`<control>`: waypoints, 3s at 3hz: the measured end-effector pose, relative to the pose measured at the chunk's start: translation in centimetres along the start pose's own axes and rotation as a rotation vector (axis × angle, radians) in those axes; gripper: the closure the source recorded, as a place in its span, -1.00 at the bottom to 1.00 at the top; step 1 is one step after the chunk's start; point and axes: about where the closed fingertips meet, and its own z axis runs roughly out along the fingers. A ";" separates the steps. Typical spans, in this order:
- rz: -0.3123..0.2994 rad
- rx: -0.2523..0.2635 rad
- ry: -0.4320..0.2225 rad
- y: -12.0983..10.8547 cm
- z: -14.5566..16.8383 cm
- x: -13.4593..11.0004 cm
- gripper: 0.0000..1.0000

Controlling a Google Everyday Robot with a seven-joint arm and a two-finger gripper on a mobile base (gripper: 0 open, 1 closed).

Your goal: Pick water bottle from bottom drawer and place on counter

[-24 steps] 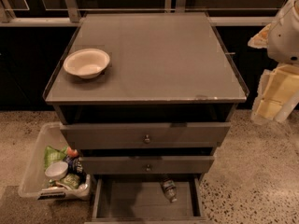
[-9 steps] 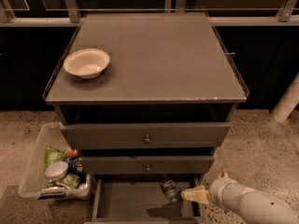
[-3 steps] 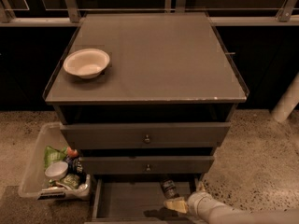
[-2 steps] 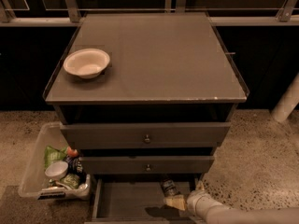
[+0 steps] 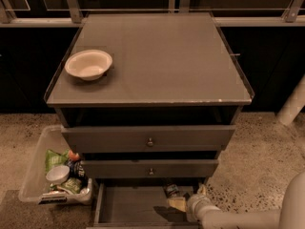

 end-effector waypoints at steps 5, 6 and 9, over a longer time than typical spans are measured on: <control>0.101 -0.143 -0.007 4.9 9.1 2.8 -1.00; 0.099 -0.146 -0.007 5.1 9.5 2.7 -1.00; 0.054 -0.055 0.024 2.8 14.6 4.8 -1.00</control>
Offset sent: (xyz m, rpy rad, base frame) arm 0.0005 -0.0095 0.0046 0.0195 -0.0708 -0.0373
